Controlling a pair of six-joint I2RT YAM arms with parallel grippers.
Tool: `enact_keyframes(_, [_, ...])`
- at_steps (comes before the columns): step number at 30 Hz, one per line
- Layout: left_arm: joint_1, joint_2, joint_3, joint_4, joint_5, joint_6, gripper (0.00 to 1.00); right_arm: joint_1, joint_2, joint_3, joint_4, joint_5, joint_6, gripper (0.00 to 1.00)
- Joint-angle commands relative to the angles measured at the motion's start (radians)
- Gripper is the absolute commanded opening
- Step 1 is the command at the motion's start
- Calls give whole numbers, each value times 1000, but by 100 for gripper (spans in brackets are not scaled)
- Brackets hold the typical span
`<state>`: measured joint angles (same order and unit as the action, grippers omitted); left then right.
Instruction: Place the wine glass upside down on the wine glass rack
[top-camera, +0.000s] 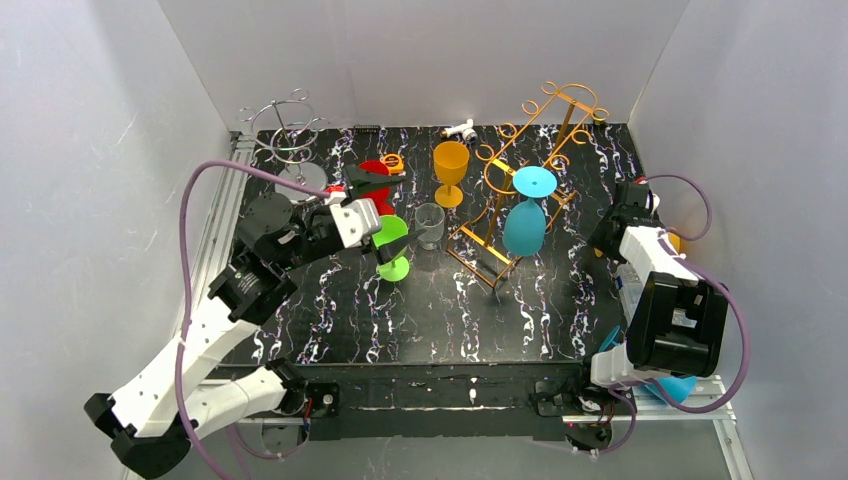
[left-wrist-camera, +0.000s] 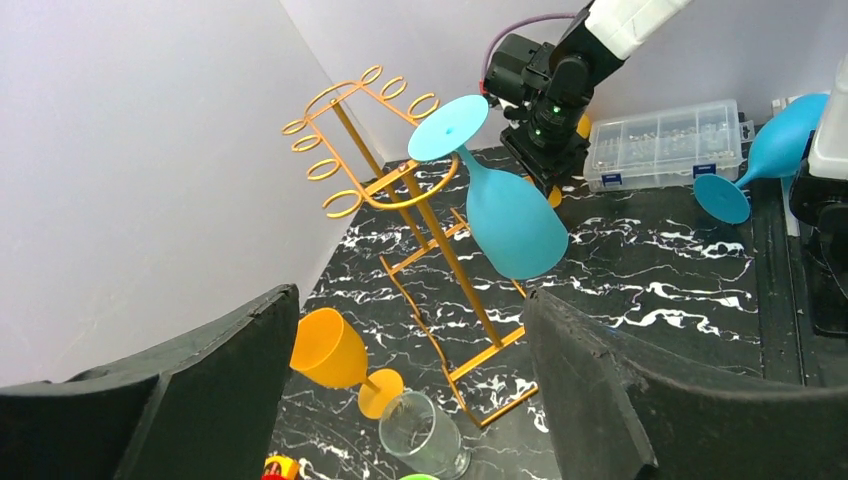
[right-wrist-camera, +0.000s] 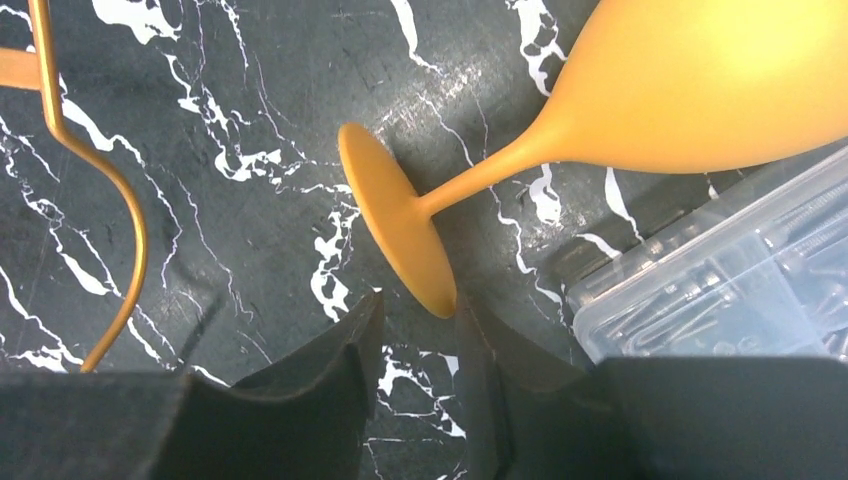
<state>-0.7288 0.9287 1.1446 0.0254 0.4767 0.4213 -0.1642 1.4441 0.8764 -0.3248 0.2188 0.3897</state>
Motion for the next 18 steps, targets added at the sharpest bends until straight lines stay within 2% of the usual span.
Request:
enact_keyframes(1, [1, -62, -30, -76, -51, -20, 82, -6, 10, 47, 61, 37, -9, 35])
enact_keyframes(5, [1, -105, -57, -88, -56, -16, 82, 6, -3, 52, 59, 34, -6, 13])
enact_keyframes(8, [1, -118, -63, -103, -50, -9, 82, 44, -34, 68, 41, 51, -1, 3])
enact_keyframes(12, [0, -131, -65, -119, -44, -14, 82, 95, -93, 102, -3, 97, 0, 1])
enact_keyframes(18, [2, -160, -74, -129, -34, -28, 82, 103, -145, 131, -72, 104, 0, 1])
